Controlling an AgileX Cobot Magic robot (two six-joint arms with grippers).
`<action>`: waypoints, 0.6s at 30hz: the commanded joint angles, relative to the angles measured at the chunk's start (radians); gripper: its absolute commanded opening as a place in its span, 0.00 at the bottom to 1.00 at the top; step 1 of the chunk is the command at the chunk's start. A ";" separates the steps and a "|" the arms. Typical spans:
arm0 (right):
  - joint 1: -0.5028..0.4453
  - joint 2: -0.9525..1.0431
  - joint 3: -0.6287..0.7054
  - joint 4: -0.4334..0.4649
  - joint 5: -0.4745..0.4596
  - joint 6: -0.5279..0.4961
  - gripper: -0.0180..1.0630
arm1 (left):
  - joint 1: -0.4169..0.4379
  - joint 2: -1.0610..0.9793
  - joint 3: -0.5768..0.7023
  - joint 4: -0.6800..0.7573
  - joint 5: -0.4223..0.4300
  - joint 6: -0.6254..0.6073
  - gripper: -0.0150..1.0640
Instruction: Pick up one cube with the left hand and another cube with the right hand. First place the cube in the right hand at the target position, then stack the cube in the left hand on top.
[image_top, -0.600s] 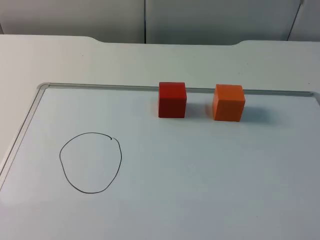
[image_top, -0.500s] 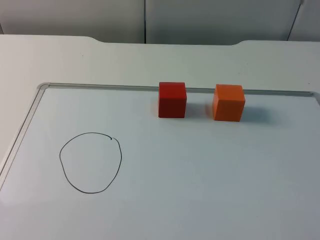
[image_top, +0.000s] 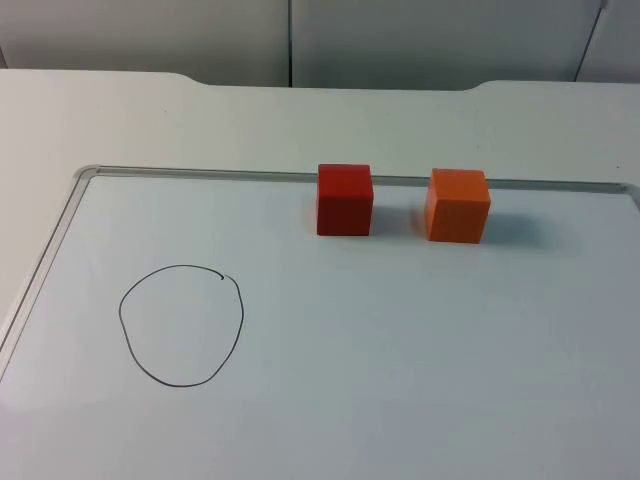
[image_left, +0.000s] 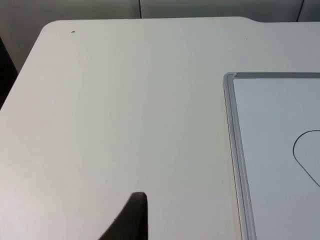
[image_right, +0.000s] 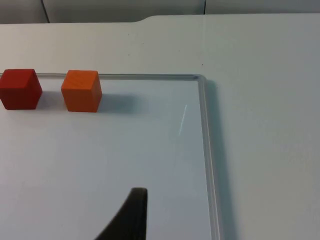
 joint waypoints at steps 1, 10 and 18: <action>-0.007 0.000 -0.022 0.002 -0.037 -0.010 0.99 | 0.005 -0.001 -0.019 -0.002 -0.050 0.001 0.99; -0.007 0.243 -0.180 0.004 -0.148 -0.026 0.99 | 0.005 -0.001 -0.019 -0.002 -0.053 0.001 0.99; -0.007 0.509 -0.375 0.052 -0.158 -0.094 0.97 | 0.005 -0.001 -0.019 -0.004 -0.053 0.001 0.99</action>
